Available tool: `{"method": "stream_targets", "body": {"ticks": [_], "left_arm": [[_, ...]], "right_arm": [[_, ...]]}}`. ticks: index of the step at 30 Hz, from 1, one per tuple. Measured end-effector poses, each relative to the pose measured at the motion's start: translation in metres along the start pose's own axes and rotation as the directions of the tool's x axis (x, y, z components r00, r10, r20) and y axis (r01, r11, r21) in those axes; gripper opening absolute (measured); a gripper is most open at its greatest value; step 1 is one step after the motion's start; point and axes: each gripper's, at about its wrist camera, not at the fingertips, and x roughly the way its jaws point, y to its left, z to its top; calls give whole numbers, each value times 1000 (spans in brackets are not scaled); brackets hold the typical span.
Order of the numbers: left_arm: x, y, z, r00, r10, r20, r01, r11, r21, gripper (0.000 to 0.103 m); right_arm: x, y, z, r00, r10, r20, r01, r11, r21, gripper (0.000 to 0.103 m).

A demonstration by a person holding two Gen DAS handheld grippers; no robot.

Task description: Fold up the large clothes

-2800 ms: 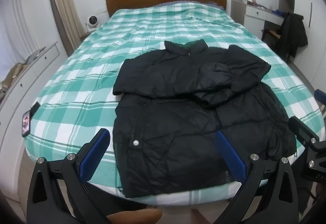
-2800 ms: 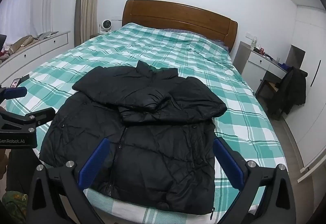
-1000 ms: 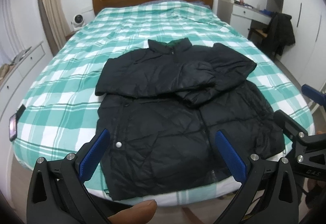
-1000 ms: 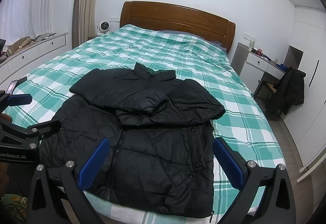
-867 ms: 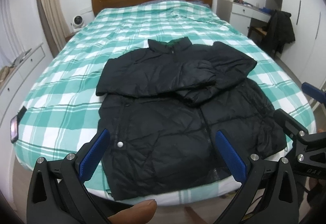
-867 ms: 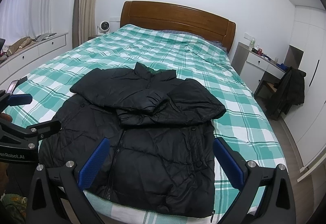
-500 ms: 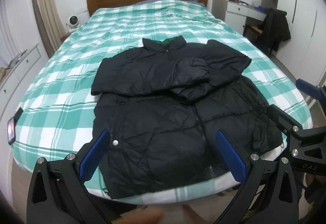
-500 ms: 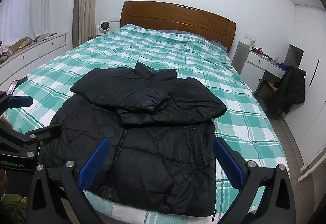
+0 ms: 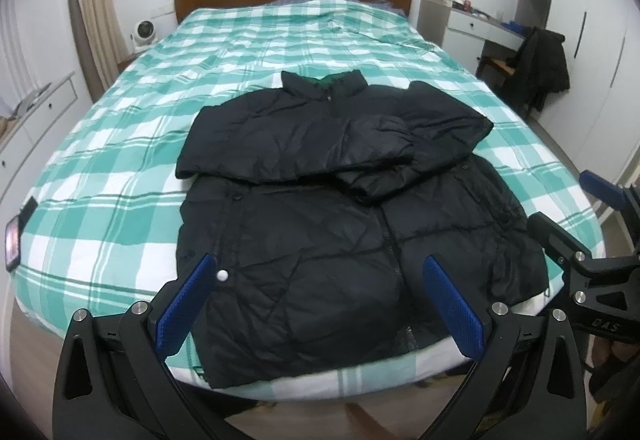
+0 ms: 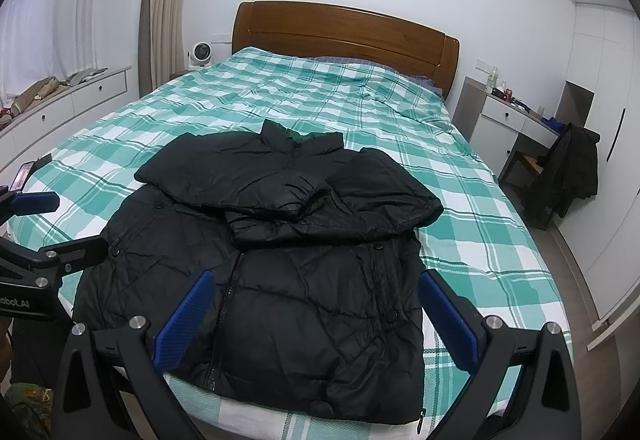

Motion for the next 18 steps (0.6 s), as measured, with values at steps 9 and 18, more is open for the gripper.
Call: {"method": "stream_targets", "body": {"ticks": [9, 18], "left_arm": [[6, -3, -3, 1000, -3, -18, 3, 1000, 17, 103], [21, -7, 7, 999, -23, -25, 25, 997, 76, 103]], "right_arm": [[4, -3, -6, 1000, 6, -14, -6, 1000, 6, 103], [9, -8, -10, 1000, 2, -22, -2, 999, 35, 103]]}}
